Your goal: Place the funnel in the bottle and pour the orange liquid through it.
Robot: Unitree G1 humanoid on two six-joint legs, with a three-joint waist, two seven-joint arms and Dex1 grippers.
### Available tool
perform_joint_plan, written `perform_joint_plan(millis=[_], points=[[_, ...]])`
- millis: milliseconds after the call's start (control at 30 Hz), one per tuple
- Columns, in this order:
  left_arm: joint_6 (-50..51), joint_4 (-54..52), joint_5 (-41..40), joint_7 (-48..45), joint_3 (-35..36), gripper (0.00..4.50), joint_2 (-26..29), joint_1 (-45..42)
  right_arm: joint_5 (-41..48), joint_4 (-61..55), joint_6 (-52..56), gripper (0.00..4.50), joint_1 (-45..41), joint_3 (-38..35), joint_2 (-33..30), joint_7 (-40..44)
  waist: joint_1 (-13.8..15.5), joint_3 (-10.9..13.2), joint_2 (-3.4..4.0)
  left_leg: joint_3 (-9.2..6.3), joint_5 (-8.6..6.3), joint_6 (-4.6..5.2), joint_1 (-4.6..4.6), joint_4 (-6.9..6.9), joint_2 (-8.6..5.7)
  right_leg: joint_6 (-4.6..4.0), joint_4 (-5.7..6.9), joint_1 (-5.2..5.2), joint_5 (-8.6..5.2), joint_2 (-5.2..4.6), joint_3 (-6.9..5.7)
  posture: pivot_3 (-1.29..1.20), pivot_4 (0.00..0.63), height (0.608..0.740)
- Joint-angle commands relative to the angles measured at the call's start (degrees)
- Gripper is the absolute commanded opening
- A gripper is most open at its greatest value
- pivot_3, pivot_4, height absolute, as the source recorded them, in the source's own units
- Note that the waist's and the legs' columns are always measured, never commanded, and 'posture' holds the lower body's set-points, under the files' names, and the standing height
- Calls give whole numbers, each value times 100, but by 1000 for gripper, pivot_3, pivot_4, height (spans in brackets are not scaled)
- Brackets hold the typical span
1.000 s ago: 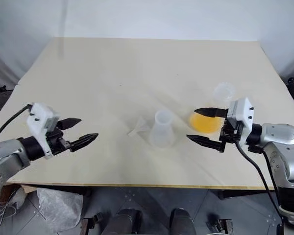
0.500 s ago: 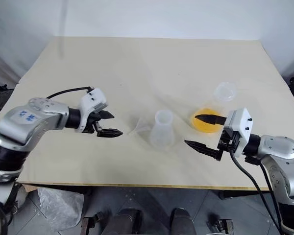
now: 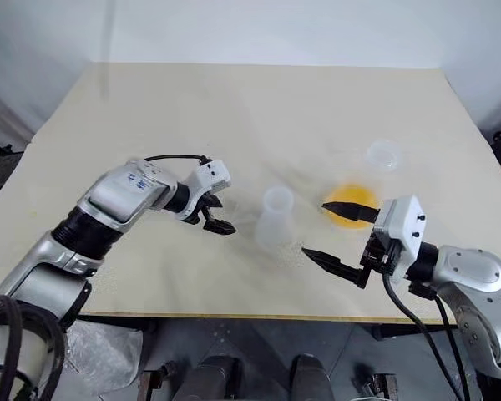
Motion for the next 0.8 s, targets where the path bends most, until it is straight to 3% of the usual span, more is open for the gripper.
perform_joint_plan(millis=[33,433,533,800], points=[[-189,139,308,-221,-159,4471,-68,-265,115,-278,-14,4500,80,-148,42,-121,0,1,-1,0,0,0,-2,0,0,0,-2,-1,0,0,0,0,150,740],[-270,662,961,-753,-569,4471,-507,-770,69,-457,-91,4500,371,-210,89,-333,1,1,-2,0,1,1,-3,2,-9,1,0,-2,1,0,-1,0,150,740],[-253,651,1093,-873,-685,3854,-505,-782,49,-467,-108,4500,419,-240,79,-360,-2,1,-2,0,1,1,-3,2,-9,1,1,-2,1,1,-1,0,150,740],[-206,507,1236,-1046,-675,1372,-538,-702,32,-512,-134,4500,493,-289,62,-421,-1,1,-2,0,1,1,-3,4,-7,1,6,-3,0,1,0,0,150,740]])
